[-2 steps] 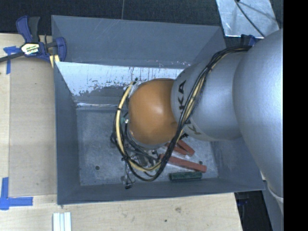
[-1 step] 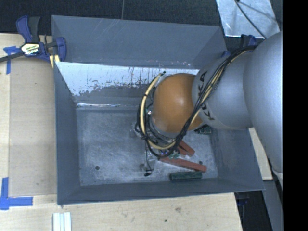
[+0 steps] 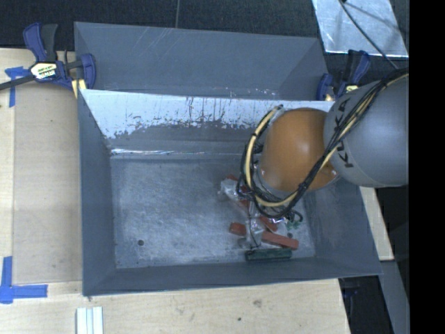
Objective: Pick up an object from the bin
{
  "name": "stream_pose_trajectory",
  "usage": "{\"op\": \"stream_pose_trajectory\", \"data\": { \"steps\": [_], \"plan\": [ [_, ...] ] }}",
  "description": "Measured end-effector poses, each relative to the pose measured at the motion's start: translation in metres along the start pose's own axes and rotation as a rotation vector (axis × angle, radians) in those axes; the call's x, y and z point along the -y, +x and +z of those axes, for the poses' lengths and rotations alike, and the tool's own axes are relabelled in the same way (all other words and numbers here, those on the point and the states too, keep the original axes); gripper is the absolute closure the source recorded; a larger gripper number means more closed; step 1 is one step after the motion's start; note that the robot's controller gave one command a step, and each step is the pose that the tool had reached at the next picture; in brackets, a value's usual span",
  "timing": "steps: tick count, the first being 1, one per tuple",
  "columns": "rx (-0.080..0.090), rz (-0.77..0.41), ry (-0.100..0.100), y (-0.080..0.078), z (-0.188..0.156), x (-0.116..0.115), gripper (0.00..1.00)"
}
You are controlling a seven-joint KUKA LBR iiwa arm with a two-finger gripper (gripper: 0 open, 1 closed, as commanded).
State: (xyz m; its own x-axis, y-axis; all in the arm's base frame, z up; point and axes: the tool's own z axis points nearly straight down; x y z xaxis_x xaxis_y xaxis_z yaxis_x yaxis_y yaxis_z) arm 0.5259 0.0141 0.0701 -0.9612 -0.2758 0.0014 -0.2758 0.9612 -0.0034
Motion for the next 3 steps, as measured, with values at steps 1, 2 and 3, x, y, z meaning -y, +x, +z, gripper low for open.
{"op": "stream_pose_trajectory", "data": {
  "steps": [1,2,3],
  "plan": [
    [0.009,0.050,0.000,0.036,-0.001,0.058,0.00],
    [0.006,0.046,-0.003,0.036,0.000,0.054,1.00],
    [0.013,0.034,0.001,0.020,-0.143,0.071,1.00]
  ]
}}
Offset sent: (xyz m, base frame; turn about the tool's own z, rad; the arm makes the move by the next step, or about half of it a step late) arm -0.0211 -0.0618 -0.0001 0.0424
